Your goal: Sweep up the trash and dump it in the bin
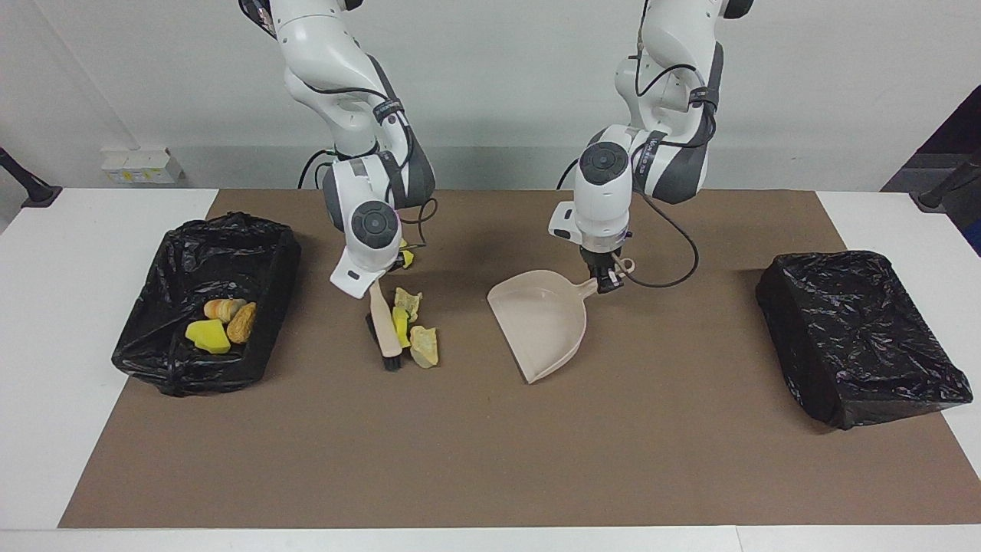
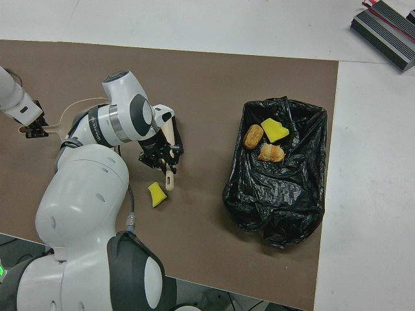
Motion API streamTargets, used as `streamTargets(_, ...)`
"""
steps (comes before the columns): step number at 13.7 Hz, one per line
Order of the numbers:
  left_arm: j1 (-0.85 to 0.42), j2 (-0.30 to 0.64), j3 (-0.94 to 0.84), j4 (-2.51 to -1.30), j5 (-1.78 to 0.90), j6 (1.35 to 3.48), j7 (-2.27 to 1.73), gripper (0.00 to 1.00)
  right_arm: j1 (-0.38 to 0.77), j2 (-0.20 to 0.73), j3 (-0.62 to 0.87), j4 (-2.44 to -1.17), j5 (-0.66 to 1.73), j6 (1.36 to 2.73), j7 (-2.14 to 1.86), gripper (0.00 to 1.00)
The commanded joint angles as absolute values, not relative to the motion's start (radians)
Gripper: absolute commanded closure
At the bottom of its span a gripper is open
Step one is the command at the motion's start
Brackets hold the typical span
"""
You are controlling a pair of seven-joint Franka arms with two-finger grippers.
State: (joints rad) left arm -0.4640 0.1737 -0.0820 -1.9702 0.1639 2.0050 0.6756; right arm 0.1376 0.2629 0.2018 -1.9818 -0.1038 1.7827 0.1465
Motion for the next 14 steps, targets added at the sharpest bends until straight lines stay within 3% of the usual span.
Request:
streamTargets(1, -0.482, 0.138, -0.075, -2.028, 0.179, 2.028, 0.716, 1.00, 0.140, 0.293, 0.209, -1.971, 0.003, 1.801, 0.179, 1.00)
streamTargets(14, -0.479, 0.117, -0.075, -2.066, 0.169, 2.017, 0.733, 1.00, 0.419, 0.275, 0.212, -1.959, 0.425, 2.006, 0.349, 1.00)
